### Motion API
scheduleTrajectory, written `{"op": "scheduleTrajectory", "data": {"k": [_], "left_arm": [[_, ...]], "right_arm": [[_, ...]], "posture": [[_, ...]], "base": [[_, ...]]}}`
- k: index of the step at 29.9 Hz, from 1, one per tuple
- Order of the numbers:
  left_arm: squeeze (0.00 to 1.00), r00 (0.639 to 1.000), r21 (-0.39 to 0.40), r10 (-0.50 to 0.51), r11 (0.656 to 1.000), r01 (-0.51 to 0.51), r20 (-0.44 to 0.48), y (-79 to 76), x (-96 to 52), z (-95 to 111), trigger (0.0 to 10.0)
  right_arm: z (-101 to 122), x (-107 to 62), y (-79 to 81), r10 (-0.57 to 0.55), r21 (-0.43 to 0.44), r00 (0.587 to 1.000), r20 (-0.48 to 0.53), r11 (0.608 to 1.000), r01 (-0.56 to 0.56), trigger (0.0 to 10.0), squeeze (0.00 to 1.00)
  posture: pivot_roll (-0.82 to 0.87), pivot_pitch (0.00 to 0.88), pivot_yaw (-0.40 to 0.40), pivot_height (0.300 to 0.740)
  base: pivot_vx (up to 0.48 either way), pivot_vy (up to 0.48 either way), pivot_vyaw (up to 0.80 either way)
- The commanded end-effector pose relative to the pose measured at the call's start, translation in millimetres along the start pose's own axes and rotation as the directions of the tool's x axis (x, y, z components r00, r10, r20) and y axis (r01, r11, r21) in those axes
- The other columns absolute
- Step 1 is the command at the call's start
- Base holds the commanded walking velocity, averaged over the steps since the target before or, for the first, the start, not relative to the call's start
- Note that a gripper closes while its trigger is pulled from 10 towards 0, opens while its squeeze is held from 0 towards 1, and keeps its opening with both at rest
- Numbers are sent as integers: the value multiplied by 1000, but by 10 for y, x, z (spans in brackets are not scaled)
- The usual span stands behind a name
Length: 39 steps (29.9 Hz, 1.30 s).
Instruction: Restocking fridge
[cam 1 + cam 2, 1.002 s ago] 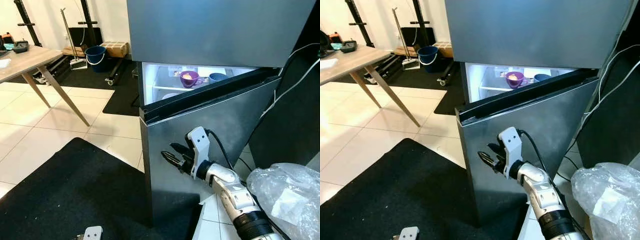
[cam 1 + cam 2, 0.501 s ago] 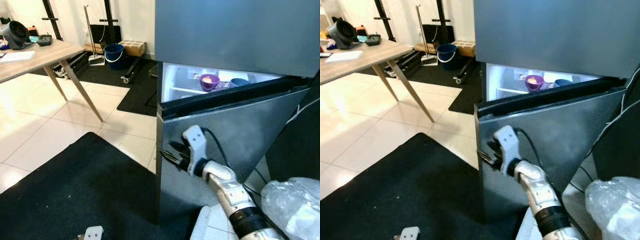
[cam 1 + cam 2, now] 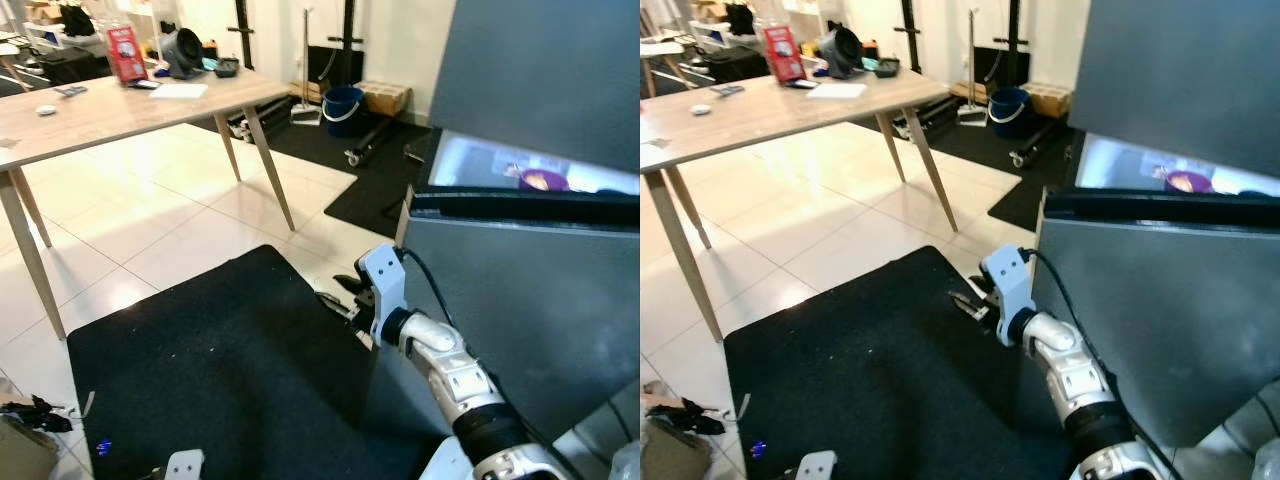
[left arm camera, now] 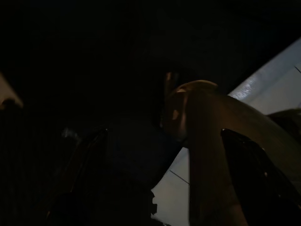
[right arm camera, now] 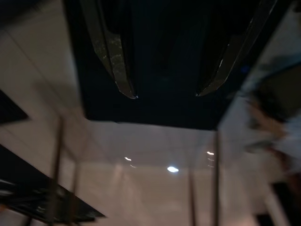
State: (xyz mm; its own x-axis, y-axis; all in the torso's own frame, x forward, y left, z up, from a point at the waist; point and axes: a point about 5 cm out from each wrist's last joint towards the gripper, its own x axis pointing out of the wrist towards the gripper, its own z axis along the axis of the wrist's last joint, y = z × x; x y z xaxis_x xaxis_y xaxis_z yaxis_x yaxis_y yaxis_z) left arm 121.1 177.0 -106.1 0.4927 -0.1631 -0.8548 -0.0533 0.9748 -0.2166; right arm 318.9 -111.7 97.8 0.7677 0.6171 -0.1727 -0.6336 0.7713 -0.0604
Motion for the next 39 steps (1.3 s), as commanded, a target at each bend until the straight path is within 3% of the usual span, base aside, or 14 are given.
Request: {"op": "scheduleTrajectory", "data": {"k": [1,4,8,22,39], "left_arm": [[0,1000,-1,-5,1000,5,-21,-18,0,-40,10000],[0,1000,2,-5,1000,5,-17,-18,2,-30,10000],[0,1000,3,-8,1000,8,-13,-20,2,-26,10000],[0,1000,2,-11,1000,11,-10,-21,1,-27,10000],[0,1000,14,-16,1000,16,-10,-27,-2,-41,10000]], "right_arm": [[-30,10,-29,-23,-14,1000,-20,1000,22,10000,0],[-205,-16,-75,-67,-66,990,-128,996,59,10000,0],[-318,-49,-105,-96,-91,978,-187,993,80,10000,0],[-354,-51,-160,-145,-117,968,-207,986,123,10000,0],[-370,-54,-199,-175,-129,960,-217,980,149,10000,0]], "posture": [[-67,0,13,740],[-65,0,13,740],[-65,0,15,740],[-65,0,16,740],[-67,0,16,740]], "base": [[0,0,0],[0,0,0],[0,0,0],[0,0,0],[394,0,0]]}}
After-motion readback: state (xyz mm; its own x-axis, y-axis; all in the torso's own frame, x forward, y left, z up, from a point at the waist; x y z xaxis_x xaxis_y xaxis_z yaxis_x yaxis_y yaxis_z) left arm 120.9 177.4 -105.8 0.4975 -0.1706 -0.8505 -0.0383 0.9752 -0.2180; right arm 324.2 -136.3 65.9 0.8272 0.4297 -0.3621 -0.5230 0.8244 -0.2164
